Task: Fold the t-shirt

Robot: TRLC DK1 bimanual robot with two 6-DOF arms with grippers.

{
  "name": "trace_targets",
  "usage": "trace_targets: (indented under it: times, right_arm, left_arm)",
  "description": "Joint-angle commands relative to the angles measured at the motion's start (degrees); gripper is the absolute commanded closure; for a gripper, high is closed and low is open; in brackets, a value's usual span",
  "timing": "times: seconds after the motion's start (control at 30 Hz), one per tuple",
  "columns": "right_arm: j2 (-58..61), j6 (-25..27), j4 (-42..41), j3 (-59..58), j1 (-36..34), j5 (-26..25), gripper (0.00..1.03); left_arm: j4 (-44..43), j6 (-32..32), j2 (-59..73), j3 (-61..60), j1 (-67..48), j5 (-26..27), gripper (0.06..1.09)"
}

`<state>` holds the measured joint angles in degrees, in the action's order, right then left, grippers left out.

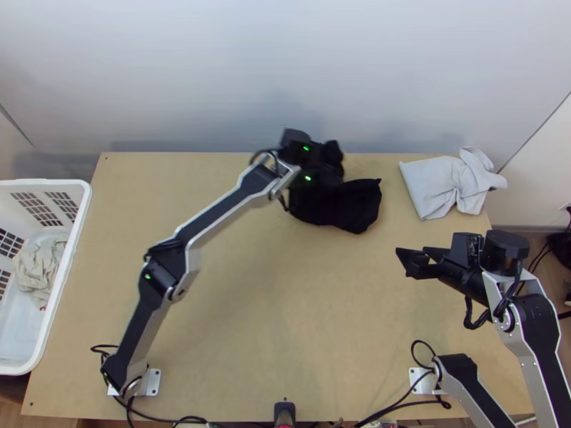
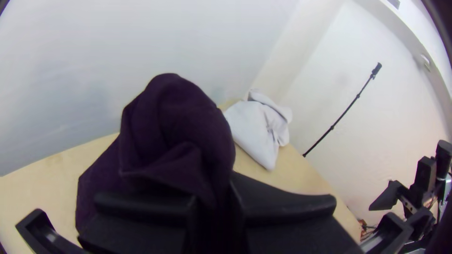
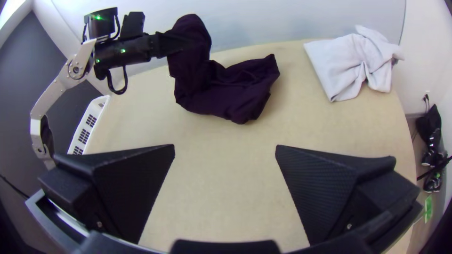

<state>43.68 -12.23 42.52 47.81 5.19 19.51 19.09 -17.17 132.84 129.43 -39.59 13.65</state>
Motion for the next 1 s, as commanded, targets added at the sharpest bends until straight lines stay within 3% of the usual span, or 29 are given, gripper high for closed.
trace_targets:
  times: [0.0,0.03,0.07,0.1,0.13,0.23,0.6,0.8,0.97]
  right_arm:
    - [-0.09,-0.87,-0.60,-0.53,-0.62,0.53,0.03]
    - [-0.09,-0.87,-0.69,-0.61,-0.71,0.53,0.03]
    - [-0.09,-0.87,-0.95,-0.79,-0.80,0.53,0.03]
    - [-0.09,-0.95,-0.95,-0.97,-0.80,0.62,0.03]
    - [-0.09,-0.95,-0.95,-1.05,-0.80,0.71,0.03]
    - [-0.18,-1.39,-0.95,-1.32,-0.62,1.41,0.03]
    - [-2.11,-3.15,-1.39,-4.13,-0.88,2.47,0.03]
    - [-0.18,-13.61,-10.71,-7.29,-2.55,2.55,0.03]
    - [9.49,-26.62,-22.92,-11.60,-0.36,3.61,0.03]
  left_arm:
    - [-5.73,1.00,2.16,0.56,-6.64,-0.73,1.05]
    - [-5.64,1.61,2.16,0.56,-7.69,-0.64,0.97]
    - [-5.56,1.61,2.25,0.56,-8.66,-0.73,0.69]
    - [-5.56,1.52,2.78,0.65,-9.54,-0.73,0.27]
    - [-5.56,1.52,3.31,0.65,-10.24,-1.08,0.09]
    - [-5.56,1.52,5.24,1.71,-11.12,-4.86,0.10]
    - [-3.89,-1.11,2.69,1.62,-5.32,-10.49,0.10]
    - [4.37,-0.06,-1.79,-0.31,2.15,-10.49,0.10]
    - [12.28,1.96,-6.62,-4.53,8.13,-10.49,0.10]
